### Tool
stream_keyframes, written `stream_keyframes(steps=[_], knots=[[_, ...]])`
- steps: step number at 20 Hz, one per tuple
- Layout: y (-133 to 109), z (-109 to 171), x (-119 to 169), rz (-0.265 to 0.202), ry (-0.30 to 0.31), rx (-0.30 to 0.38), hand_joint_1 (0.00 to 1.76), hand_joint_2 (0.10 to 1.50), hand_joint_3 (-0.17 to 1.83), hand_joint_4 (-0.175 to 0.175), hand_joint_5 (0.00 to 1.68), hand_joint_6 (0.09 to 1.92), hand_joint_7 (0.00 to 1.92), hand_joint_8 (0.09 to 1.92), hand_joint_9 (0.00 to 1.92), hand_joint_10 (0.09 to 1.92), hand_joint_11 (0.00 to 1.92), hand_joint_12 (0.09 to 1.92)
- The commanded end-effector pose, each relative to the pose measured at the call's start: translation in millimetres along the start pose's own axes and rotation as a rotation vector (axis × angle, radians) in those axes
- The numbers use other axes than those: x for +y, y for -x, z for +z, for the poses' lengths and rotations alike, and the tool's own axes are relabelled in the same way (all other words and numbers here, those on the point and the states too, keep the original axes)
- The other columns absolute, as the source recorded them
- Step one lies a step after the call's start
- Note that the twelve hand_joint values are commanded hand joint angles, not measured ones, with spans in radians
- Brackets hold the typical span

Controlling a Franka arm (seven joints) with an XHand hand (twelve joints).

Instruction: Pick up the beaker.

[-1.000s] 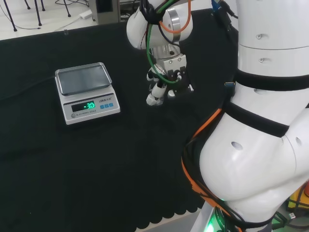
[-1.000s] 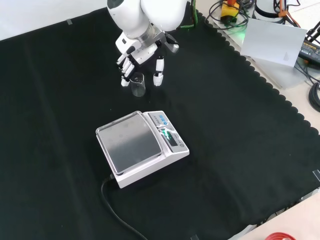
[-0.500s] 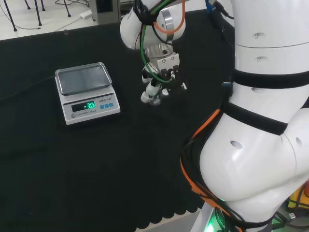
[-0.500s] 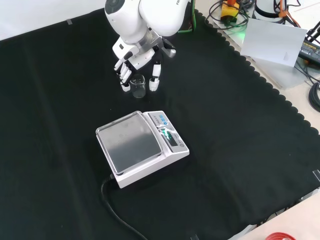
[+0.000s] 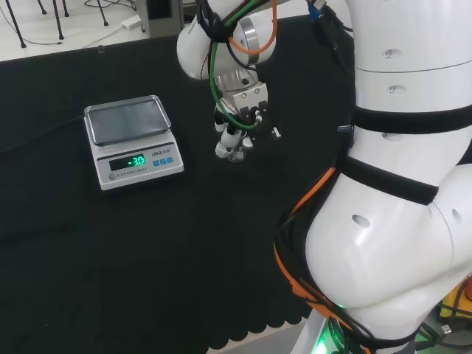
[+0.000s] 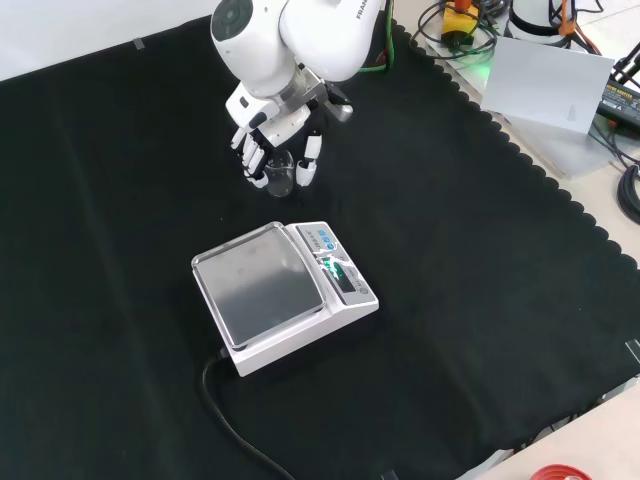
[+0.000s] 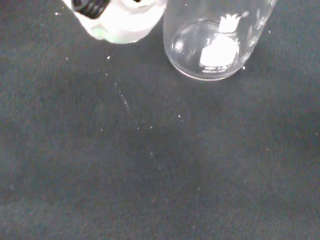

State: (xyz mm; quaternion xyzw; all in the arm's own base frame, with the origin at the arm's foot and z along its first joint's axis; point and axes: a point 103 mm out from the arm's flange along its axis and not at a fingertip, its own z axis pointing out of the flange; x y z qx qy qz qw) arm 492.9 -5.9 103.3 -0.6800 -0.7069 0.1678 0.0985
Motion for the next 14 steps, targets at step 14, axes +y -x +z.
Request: stream_keyframes(steps=[14], knots=[[7.9, -12.2, -4.1, -0.006, 0.037, 0.0, 1.04, 0.89, 0.67, -0.061, 0.66, 0.9, 0.68, 0.75, 0.89, 0.73, 0.55, 1.3]])
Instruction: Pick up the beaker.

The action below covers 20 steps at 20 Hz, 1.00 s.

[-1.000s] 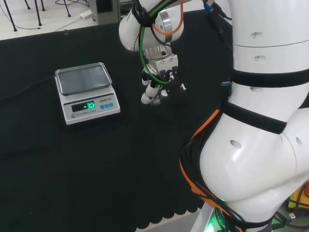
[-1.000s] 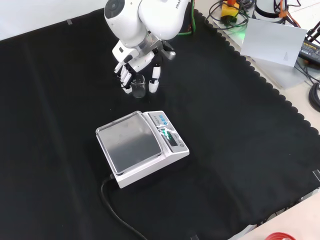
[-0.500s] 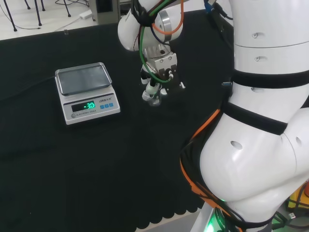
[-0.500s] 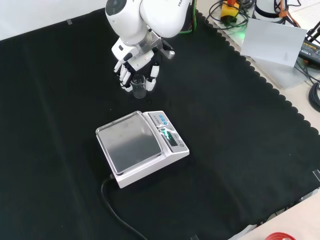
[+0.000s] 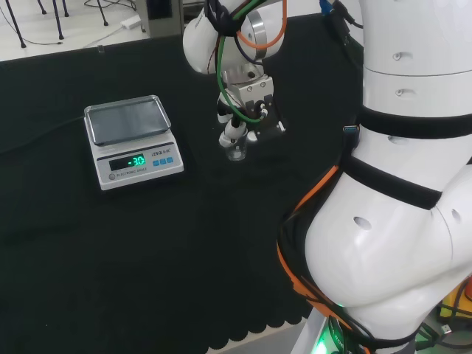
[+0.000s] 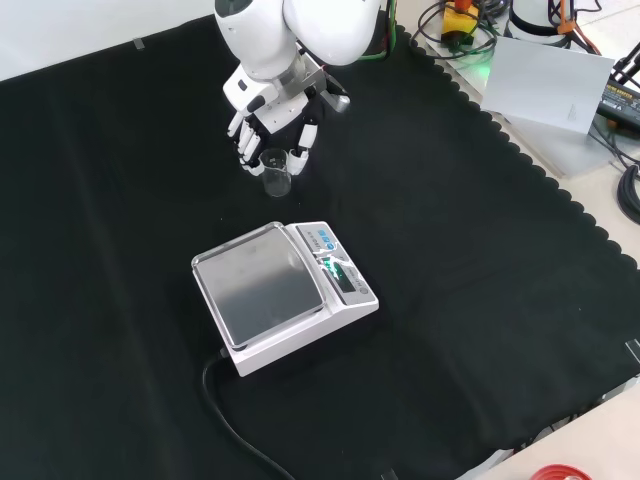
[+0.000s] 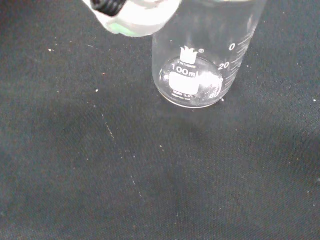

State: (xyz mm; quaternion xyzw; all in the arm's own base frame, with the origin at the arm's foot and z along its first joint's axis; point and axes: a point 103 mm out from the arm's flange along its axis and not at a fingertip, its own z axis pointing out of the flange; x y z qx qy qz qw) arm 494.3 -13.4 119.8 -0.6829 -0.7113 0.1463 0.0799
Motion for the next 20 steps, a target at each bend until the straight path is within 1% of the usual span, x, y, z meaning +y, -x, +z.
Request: stream_keyframes(steps=[1, 2, 3, 5, 7, 8, 9, 12, 16, 20], knots=[[-1.2, 4.6, 1.2, -0.008, -0.037, -0.003, 1.04, 0.88, 0.67, -0.061, 0.66, 0.9, 0.68, 0.75, 0.89, 0.72, 0.55, 1.29], [-1.4, 7.1, 1.6, -0.012, -0.065, -0.006, 1.03, 0.85, 0.67, -0.061, 0.62, 0.89, 0.66, 0.75, 0.87, 0.72, 0.53, 1.3], [-2.3, 8.9, 1.7, -0.018, -0.085, -0.021, 1.03, 0.78, 0.66, -0.063, 0.54, 0.87, 0.58, 0.74, 0.81, 0.73, 0.48, 1.33], [-3.1, 10.9, 2.0, -0.023, -0.106, -0.061, 1.03, 0.65, 0.65, -0.071, 0.35, 0.79, 0.43, 0.77, 0.67, 0.8, 0.36, 1.38], [-2.4, 11.2, 2.7, -0.009, -0.101, -0.078, 1.03, 0.58, 0.64, -0.076, 0.26, 0.74, 0.33, 0.8, 0.59, 0.85, 0.3, 1.41], [-2.9, 11.3, 3.0, -0.005, -0.094, -0.09, 1.04, 0.56, 0.64, -0.079, 0.25, 0.73, 0.33, 0.81, 0.58, 0.86, 0.3, 1.41], [-3.0, 11.6, 3.0, -0.004, -0.09, -0.093, 1.06, 0.56, 0.64, -0.081, 0.26, 0.73, 0.34, 0.81, 0.59, 0.86, 0.32, 1.4], [-2.9, 12.3, 2.7, 0.006, -0.067, -0.098, 1.12, 0.58, 0.69, -0.082, 0.36, 0.81, 0.4, 0.81, 0.66, 0.83, 0.4, 1.36], [0.3, 13.9, 0.5, 0.015, -0.034, -0.096, 1.15, 0.65, 0.74, -0.064, 0.58, 0.92, 0.54, 0.79, 0.78, 0.79, 0.52, 1.31], [0.3, 9.1, 0.0, 0.017, -0.002, -0.076, 1.15, 0.71, 0.75, -0.049, 0.67, 0.96, 0.62, 0.78, 0.85, 0.77, 0.6, 1.28]])
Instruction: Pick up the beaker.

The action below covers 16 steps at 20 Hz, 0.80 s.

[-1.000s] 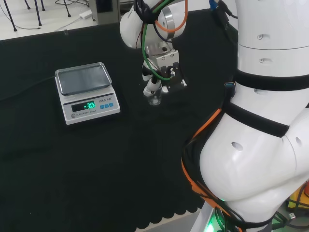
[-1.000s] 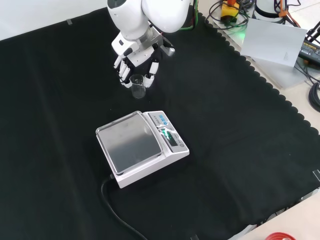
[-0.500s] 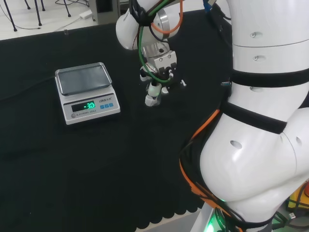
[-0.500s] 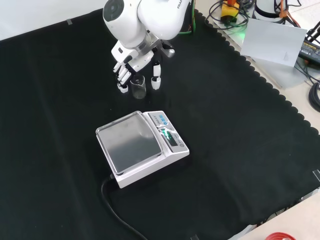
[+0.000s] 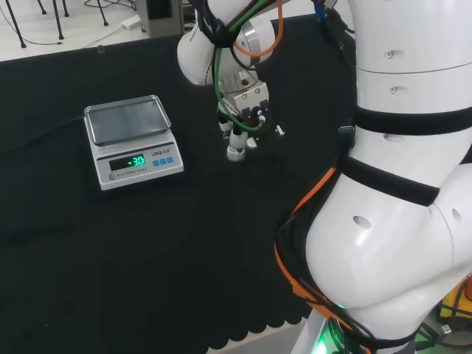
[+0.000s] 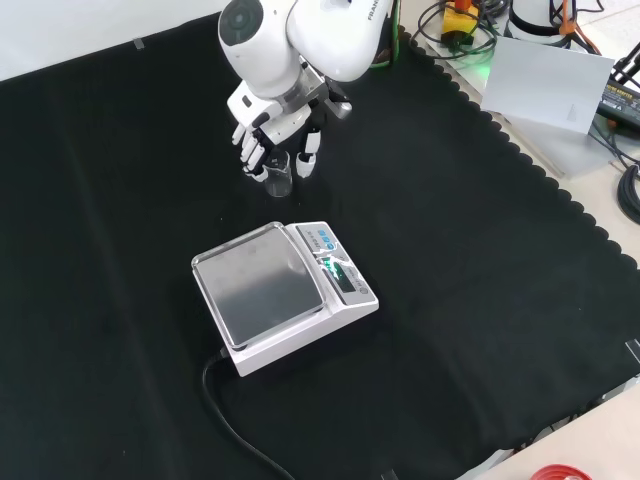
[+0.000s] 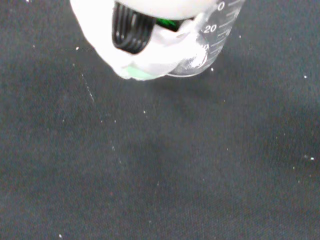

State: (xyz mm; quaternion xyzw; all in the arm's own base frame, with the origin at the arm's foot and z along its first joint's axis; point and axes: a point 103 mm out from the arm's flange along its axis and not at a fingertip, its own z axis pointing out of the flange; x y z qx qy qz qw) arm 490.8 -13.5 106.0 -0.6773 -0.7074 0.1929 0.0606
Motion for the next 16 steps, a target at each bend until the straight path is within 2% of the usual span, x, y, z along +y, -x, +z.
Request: stream_keyframes(steps=[1, 2, 5, 7, 11, 16], knots=[[2.3, -5.9, -1.3, 0.008, 0.044, 0.018, 1.15, 0.72, 0.75, -0.048, 0.68, 0.96, 0.64, 0.78, 0.87, 0.76, 0.63, 1.27], [2.6, -7.3, -1.3, 0.007, 0.047, 0.028, 1.15, 0.74, 0.74, -0.048, 0.7, 0.96, 0.66, 0.78, 0.89, 0.76, 0.65, 1.26], [3.8, -12.4, -0.4, 0.007, 0.054, 0.038, 1.09, 1.05, 0.26, -0.08, 0.8, 1.2, 0.72, 0.8, 0.93, 0.76, 0.73, 1.22], [4.2, -13.3, 0.7, 0.006, 0.054, 0.04, 1.08, 1.15, 0.1, -0.093, 0.81, 1.24, 0.75, 0.81, 0.95, 0.76, 0.77, 1.19], [6.6, -21.5, -0.6, 0.001, 0.059, 0.04, 1.1, 1.19, 0.02, -0.142, 0.81, 1.27, 0.79, 0.83, 1.0, 0.77, 0.89, 1.1], [8.0, -24.4, -3.9, -0.002, 0.049, 0.014, 1.1, 1.2, 0.02, -0.154, 0.81, 1.27, 0.81, 0.84, 1.01, 0.78, 0.91, 1.07]])
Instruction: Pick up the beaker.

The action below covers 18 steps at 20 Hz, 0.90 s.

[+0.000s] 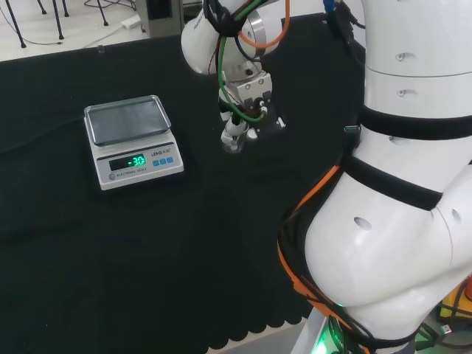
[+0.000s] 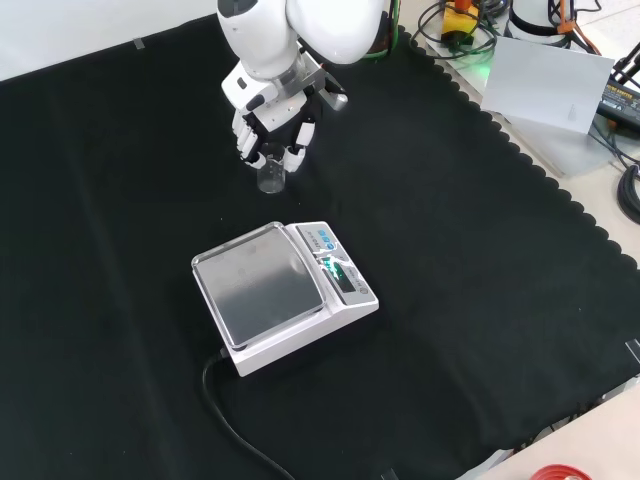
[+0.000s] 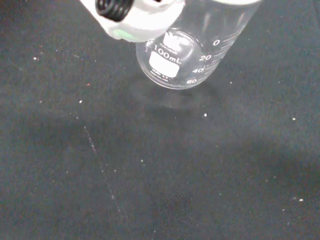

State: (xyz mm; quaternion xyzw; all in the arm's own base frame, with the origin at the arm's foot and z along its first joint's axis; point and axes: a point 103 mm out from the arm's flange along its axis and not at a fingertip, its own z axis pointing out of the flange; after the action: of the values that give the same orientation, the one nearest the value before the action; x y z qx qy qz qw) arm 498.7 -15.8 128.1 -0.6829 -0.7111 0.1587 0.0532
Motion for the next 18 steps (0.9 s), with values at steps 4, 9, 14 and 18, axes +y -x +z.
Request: stream_keyframes(steps=[4, 9, 14, 18], knots=[[-1.2, -10.5, -9.0, -0.034, -0.034, -0.03, 1.1, 1.2, 0.02, -0.156, 0.81, 1.27, 0.81, 0.84, 1.01, 0.78, 0.91, 1.07], [2.1, -30.4, -18.1, -0.058, -0.06, -0.034, 1.1, 1.2, 0.01, -0.154, 0.81, 1.27, 0.83, 0.85, 1.02, 0.79, 0.91, 1.07], [-1.1, -44.6, -21.0, -0.064, -0.049, -0.034, 1.1, 1.2, 0.01, -0.147, 0.82, 1.26, 0.84, 0.85, 1.02, 0.8, 0.91, 1.07], [-3.8, -49.5, -22.0, -0.073, -0.039, -0.037, 1.1, 1.2, 0.01, -0.147, 0.82, 1.25, 0.84, 0.85, 1.02, 0.8, 0.91, 1.07]])
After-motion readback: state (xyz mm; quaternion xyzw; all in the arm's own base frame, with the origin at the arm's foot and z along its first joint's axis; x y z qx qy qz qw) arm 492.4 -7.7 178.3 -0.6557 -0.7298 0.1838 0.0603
